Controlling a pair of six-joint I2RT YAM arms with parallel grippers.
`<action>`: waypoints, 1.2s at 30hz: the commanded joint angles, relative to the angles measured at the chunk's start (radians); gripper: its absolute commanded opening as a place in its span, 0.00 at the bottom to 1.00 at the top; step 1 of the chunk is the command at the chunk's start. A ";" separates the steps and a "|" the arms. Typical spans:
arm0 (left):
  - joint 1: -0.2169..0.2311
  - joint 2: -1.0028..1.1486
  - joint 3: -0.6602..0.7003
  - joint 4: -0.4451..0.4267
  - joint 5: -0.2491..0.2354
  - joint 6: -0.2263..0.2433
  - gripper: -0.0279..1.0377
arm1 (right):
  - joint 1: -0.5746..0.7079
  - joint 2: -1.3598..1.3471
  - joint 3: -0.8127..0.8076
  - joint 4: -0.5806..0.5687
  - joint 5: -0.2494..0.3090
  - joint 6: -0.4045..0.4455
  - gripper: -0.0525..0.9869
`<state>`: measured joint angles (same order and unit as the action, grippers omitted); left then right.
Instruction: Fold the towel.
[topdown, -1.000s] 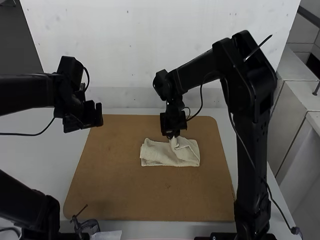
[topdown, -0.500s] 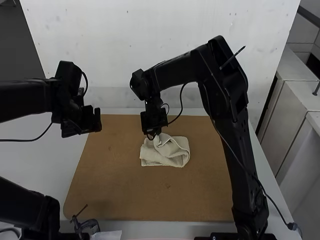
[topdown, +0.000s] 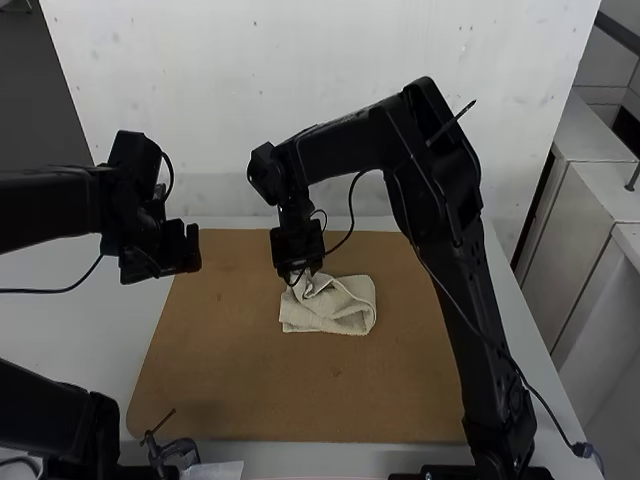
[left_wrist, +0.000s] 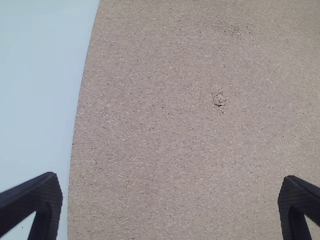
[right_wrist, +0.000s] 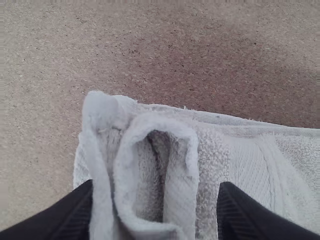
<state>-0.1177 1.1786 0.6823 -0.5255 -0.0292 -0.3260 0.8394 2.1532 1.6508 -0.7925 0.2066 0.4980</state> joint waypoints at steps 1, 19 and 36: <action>0.020 -0.017 -0.006 0.015 0.000 0.013 0.93 | -0.014 -0.171 0.017 -0.025 0.001 0.002 0.49; 0.004 -0.010 -0.038 0.050 0.003 -0.004 0.93 | -0.014 -0.052 -0.117 0.130 0.014 -0.050 0.06; 0.016 -0.017 -0.053 0.055 0.002 0.010 0.93 | 0.075 0.033 -0.077 0.154 0.007 -0.049 0.06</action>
<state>-0.1112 1.1786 0.6491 -0.4740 -0.0292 -0.3290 0.8787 2.1796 1.5532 -0.6369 0.2108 0.4526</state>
